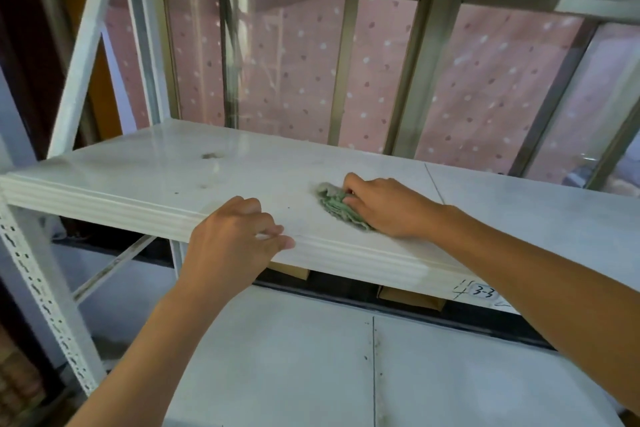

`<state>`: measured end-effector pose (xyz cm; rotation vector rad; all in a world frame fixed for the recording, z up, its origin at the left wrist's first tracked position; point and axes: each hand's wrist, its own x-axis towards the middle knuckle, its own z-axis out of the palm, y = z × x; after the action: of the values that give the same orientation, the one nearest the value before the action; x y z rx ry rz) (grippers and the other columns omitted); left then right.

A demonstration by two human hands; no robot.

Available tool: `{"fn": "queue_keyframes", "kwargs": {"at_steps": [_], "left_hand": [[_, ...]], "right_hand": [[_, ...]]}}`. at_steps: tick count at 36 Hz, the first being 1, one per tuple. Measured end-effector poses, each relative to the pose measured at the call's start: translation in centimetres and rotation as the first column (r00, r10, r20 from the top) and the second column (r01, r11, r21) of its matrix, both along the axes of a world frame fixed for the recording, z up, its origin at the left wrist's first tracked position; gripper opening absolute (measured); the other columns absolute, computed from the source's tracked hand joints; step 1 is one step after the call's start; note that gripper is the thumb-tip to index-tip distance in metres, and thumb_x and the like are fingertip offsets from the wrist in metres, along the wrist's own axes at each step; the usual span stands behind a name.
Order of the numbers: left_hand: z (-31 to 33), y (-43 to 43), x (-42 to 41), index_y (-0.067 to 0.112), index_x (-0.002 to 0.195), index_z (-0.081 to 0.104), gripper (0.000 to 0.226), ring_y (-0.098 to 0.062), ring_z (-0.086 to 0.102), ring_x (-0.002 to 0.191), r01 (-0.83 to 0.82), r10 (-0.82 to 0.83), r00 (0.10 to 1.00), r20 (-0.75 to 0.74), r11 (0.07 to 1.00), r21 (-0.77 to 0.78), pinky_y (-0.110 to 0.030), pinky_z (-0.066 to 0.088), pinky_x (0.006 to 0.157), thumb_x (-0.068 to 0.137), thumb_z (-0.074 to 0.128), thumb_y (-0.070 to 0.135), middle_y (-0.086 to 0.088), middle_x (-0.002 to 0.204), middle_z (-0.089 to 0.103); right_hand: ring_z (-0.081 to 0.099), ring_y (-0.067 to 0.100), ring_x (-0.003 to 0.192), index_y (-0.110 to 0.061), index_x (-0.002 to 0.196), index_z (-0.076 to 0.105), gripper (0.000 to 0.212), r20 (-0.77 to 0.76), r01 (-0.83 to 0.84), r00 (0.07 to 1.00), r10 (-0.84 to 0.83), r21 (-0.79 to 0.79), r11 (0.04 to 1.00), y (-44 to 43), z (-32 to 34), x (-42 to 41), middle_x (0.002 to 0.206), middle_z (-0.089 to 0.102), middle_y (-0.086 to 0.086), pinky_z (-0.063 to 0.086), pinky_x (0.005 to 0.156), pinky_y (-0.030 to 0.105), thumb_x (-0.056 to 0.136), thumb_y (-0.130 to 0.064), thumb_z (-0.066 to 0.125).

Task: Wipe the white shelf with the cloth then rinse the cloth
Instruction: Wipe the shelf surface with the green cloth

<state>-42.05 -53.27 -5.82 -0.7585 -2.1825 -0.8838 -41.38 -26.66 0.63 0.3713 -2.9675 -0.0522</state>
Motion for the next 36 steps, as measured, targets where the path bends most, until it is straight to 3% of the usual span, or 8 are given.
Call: {"fn": "queue_keyframes", "kwargs": {"at_steps": [5,10,15,20,25,28,30,36], "left_hand": [[0.7,0.0,-0.2,0.022,0.073,0.080,0.028,-0.006,0.049,0.065,0.001,0.001,0.999,0.037,0.999,-0.046,-0.025,0.039,0.053,0.068,0.074,0.050,0.014,0.065,0.051],[1.2,-0.1,-0.6,0.022,0.071,0.080,0.020,-0.006,0.053,0.068,0.033,-0.025,0.996,0.088,0.996,-0.083,-0.033,0.049,0.057,0.069,0.087,0.041,0.011,0.066,0.056],[1.1,-0.2,-1.2,0.020,0.069,0.080,0.018,0.004,0.051,0.066,0.071,-0.067,0.996,0.057,0.994,-0.078,-0.024,0.043,0.055,0.066,0.091,0.034,0.016,0.063,0.054],[0.8,-0.1,-1.7,0.020,0.062,0.077,0.019,-0.007,0.053,0.067,0.098,-0.097,0.995,0.031,0.993,-0.059,-0.019,0.040,0.053,0.063,0.093,0.030,0.013,0.060,0.055],[1.0,-0.4,-1.8,0.019,0.065,0.078,0.019,-0.001,0.052,0.068,0.114,-0.111,0.993,0.037,0.990,-0.077,-0.011,0.035,0.056,0.065,0.092,0.032,0.015,0.060,0.055],[0.9,-0.3,-1.7,0.020,0.067,0.080,0.019,-0.007,0.050,0.070,0.097,-0.095,0.995,0.029,0.992,-0.082,-0.014,0.034,0.056,0.065,0.089,0.036,0.012,0.059,0.054],[0.8,-0.2,-1.7,0.020,0.068,0.080,0.018,-0.004,0.050,0.072,0.088,-0.086,0.996,0.027,0.993,-0.078,-0.011,0.035,0.058,0.065,0.089,0.035,0.013,0.060,0.053],[0.6,-0.2,-1.7,0.020,0.070,0.080,0.025,-0.010,0.046,0.070,0.073,-0.073,0.997,0.005,0.993,-0.092,-0.010,0.033,0.059,0.066,0.078,0.045,0.009,0.059,0.055]], "right_hand": [[0.055,0.032,0.075,-0.015,0.109,0.034,0.012,-0.043,0.226,0.974,-0.224,0.050,0.973,4.3,-0.3,-2.3,0.093,0.062,0.018,0.047,0.066,0.042,0.105,-0.026,0.038],[0.058,0.043,0.111,-0.003,0.142,0.033,0.041,-0.069,0.516,0.857,-0.511,0.074,0.854,11.1,0.1,-4.1,0.125,0.058,0.030,0.045,0.081,0.041,0.102,-0.015,0.038],[0.056,0.046,0.116,-0.002,0.145,0.033,0.046,-0.101,0.582,0.813,-0.574,0.085,0.809,13.7,0.1,-6.6,0.130,0.055,0.032,0.047,0.092,0.046,0.102,-0.015,0.040],[0.054,0.046,0.119,-0.002,0.142,0.038,0.044,-0.112,0.613,0.790,-0.603,0.123,0.781,13.2,0.2,-10.4,0.136,0.052,0.029,0.046,0.096,0.049,0.100,-0.013,0.042],[0.059,0.044,0.108,-0.008,0.142,0.035,0.043,-0.054,0.470,0.882,-0.468,0.047,0.881,11.1,0.2,-14.5,0.130,0.055,0.029,0.050,0.085,0.040,0.101,-0.019,0.043],[0.051,0.029,0.073,-0.013,0.118,0.040,0.019,-0.080,0.284,0.956,-0.282,0.027,0.958,7.6,0.0,-14.4,0.097,0.059,0.023,0.038,0.061,0.035,0.104,-0.025,0.037],[0.045,0.024,0.063,-0.017,0.111,0.039,0.017,-0.087,0.142,0.986,-0.139,0.024,0.990,4.8,-0.1,-13.2,0.077,0.053,0.012,0.031,0.054,0.034,0.107,-0.032,0.033],[0.048,0.023,0.062,-0.019,0.105,0.039,0.015,-0.003,-0.215,0.976,0.216,0.032,0.976,-0.2,0.2,-7.7,0.071,0.051,0.005,0.037,0.057,0.036,0.108,-0.033,0.033]]}}
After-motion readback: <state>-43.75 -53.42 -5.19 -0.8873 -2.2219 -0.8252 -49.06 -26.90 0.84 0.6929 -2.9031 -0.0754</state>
